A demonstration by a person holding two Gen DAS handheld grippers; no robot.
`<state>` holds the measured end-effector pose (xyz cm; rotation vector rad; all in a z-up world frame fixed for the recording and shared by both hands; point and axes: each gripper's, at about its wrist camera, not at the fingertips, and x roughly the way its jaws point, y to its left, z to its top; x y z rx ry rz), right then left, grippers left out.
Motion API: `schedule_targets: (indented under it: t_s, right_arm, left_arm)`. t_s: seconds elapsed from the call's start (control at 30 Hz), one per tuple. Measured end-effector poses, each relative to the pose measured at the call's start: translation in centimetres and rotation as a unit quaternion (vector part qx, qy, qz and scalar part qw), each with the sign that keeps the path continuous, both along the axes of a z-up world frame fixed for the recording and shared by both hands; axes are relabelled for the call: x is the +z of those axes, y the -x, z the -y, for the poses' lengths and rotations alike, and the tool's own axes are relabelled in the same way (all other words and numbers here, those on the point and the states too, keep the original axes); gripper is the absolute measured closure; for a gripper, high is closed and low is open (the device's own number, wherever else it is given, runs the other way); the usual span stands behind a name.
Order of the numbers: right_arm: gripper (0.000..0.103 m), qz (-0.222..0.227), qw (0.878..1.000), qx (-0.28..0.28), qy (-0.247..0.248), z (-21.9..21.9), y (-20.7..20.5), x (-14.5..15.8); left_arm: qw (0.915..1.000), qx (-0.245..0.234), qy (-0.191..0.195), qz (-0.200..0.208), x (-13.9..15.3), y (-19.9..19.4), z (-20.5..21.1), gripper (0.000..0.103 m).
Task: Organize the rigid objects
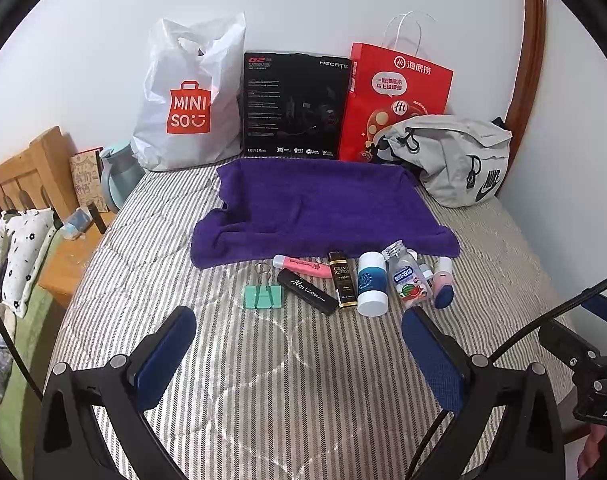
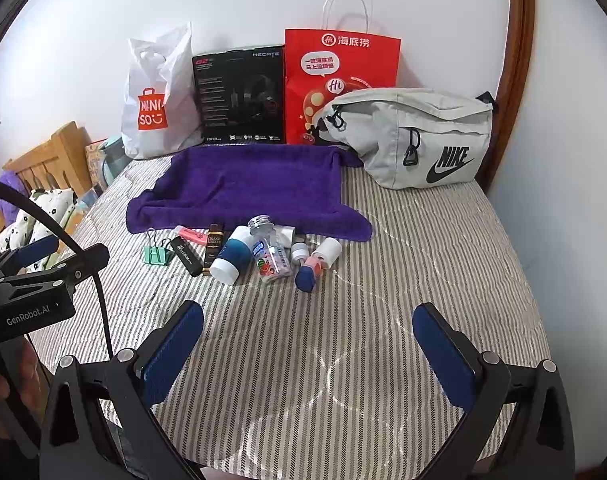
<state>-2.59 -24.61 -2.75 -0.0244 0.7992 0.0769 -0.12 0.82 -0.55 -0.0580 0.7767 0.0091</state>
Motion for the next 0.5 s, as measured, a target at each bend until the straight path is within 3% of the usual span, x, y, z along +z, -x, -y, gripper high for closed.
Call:
schedule_targets:
  t_s: [0.5]
  right_arm:
    - [0.0,-0.002,1.0,-0.001,0.0,0.19,-0.13,-0.19]
  left_arm:
    - [1.0,0.0,-0.001,-0.003,-0.17,0.06,-0.26,0.0]
